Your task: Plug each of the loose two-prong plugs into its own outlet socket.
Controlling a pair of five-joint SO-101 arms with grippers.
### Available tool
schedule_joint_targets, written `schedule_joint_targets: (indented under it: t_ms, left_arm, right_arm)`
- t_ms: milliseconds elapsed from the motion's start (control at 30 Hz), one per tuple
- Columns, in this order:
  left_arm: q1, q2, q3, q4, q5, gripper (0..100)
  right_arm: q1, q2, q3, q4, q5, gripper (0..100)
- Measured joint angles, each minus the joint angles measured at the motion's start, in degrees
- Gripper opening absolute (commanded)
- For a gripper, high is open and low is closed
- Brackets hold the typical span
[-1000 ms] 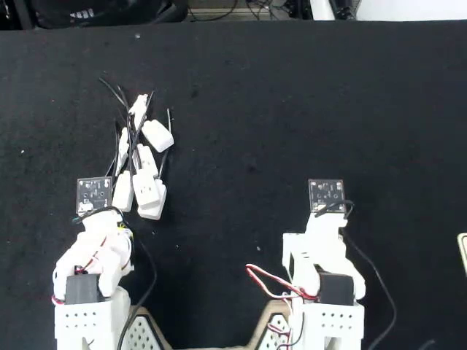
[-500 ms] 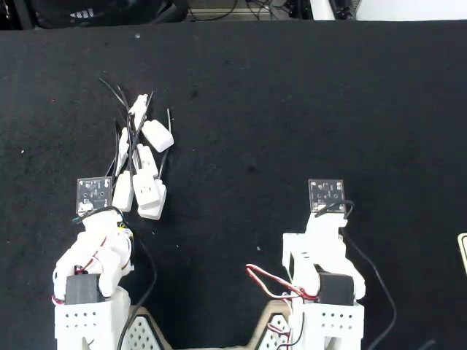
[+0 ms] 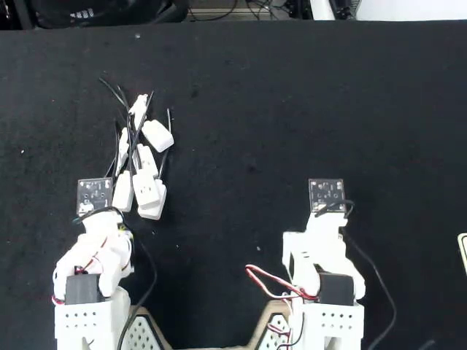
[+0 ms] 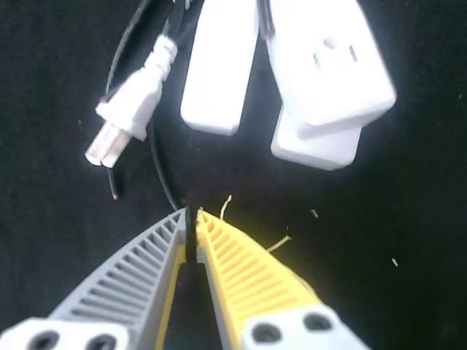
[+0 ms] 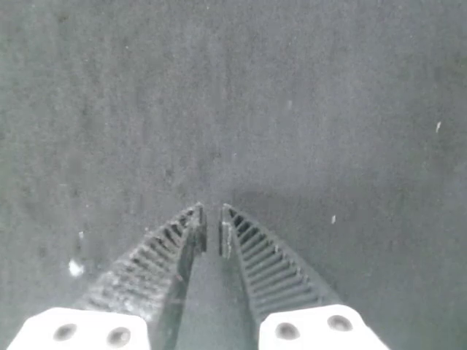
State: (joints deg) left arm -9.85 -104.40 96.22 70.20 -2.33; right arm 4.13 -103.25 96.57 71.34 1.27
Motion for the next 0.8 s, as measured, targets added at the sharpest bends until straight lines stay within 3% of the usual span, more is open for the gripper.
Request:
schedule_joint_targets:
  t_ms: [100,200,300,433,633,800]
  left_arm:
    - [-2.02,0.00,0.00,0.26,-1.41,3]
    - [-8.44,0.00,0.00,-2.64,-7.91,3]
    - [-16.62,0.00,-0.44,-8.88,-16.18,3]
    - [-24.26,0.00,-2.37,-16.00,-19.16,4]
    - [-27.08,-0.09,-17.93,-10.29,-19.16,20]
    - [-25.76,0.79,-30.68,-3.87,-15.30,22]
  right_arm:
    - [-2.37,0.00,0.00,-5.63,0.00,4.3]
    - [-4.04,0.00,0.00,-12.04,0.88,4.3]
    - [-4.22,0.00,0.00,-18.11,6.95,4.3]
    - [-4.22,0.00,-0.79,-23.03,13.80,4.3]
    - [-4.22,0.00,-18.02,-17.05,15.56,4.3]
    - [-8.26,0.00,-36.75,-6.77,16.00,4.6]
